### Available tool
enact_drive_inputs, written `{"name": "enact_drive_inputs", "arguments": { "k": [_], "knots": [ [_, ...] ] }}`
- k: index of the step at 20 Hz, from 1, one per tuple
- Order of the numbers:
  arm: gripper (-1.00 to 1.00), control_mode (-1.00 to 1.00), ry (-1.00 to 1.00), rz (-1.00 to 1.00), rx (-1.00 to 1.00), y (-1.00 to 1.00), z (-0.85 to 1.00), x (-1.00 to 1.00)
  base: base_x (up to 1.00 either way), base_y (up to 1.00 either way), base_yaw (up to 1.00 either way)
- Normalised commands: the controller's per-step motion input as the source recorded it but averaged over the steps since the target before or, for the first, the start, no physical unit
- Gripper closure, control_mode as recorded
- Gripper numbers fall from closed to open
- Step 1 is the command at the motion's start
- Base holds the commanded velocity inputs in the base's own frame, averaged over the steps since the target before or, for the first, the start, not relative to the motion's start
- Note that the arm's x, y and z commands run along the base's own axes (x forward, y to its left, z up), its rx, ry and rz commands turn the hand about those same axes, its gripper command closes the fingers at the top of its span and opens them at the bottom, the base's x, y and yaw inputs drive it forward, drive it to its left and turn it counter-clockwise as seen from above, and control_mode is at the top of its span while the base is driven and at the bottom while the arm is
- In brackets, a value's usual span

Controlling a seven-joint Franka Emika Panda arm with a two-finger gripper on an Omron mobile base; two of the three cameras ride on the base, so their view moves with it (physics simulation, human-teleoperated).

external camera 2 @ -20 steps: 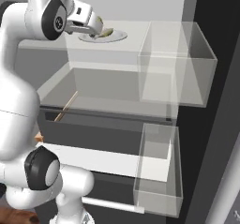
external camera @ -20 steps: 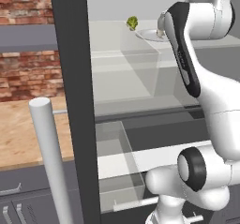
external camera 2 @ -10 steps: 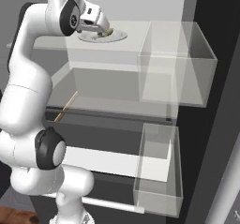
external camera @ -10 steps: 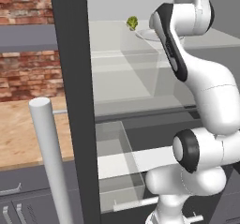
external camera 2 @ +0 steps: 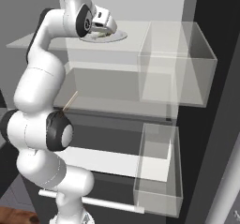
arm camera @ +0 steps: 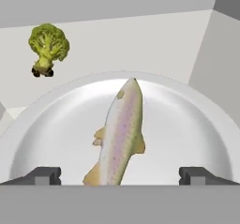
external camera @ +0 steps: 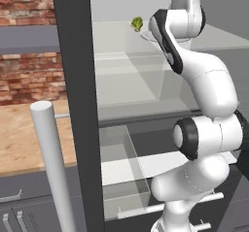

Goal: Retrieve the fish from the fridge and place it on the saucepan with marinade on the stove.

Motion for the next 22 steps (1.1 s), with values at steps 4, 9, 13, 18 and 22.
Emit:
{"name": "enact_drive_inputs", "arguments": {
  "k": [4, 9, 13, 18, 22],
  "knots": [
    [-1.00, -1.00, 0.00, 0.01, 0.01, -0.19, 0.00, 0.49, 0.00, 0.00, 0.00],
    [-1.00, -1.00, 0.00, 0.01, 0.00, -0.10, 0.00, 0.38, 0.00, 0.00, 0.00],
    [-1.00, -1.00, 0.00, 0.00, 0.00, 0.00, -0.01, 0.28, 0.00, 0.00, 0.00],
    [-1.00, -1.00, 0.00, 0.00, 0.00, 0.00, -0.09, 0.20, 0.00, 0.00, 0.00],
    [-1.00, -1.00, 0.00, 0.00, 0.00, 0.00, -0.17, 0.00, 0.00, 0.00, 0.00]
  ]
}}
